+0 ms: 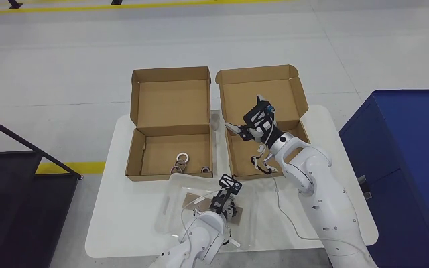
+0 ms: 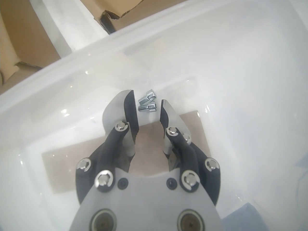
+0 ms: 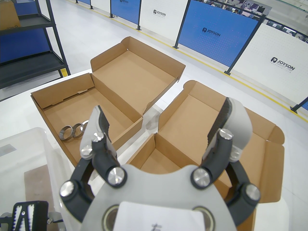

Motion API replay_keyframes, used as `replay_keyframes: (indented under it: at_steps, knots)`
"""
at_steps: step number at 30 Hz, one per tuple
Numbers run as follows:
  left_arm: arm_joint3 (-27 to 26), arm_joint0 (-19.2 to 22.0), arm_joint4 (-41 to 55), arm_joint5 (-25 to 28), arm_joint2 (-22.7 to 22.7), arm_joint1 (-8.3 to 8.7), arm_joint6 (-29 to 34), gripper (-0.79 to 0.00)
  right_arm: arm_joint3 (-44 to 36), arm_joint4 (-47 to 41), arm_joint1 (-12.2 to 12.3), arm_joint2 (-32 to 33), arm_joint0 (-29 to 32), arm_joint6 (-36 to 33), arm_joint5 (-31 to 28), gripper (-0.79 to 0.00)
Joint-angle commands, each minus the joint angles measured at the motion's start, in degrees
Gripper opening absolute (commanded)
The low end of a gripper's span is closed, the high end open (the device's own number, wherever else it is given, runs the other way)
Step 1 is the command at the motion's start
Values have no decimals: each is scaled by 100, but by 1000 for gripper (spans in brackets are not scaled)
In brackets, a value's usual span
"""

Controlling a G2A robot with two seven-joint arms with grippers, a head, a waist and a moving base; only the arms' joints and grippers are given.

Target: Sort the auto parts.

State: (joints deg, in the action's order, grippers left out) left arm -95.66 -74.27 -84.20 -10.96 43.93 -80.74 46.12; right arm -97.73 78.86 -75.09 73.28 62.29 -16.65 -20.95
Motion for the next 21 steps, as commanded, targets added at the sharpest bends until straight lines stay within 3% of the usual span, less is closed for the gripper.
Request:
replay_keyframes:
  at_steps: [1, 7, 21]
  knots:
    - [5, -7, -12, -11, 12, -11, 6, -650, -1, 0, 0, 0, 1, 0, -1, 0]
    - [-23, -66, -82, -14, 51, -28, 9, -782, -1, 0, 0, 0, 1, 0, -1, 0]
    - [-970, -835, -559, 81, 472, 115, 28, -785, -1, 0, 0, 0, 1, 0, -1, 0]
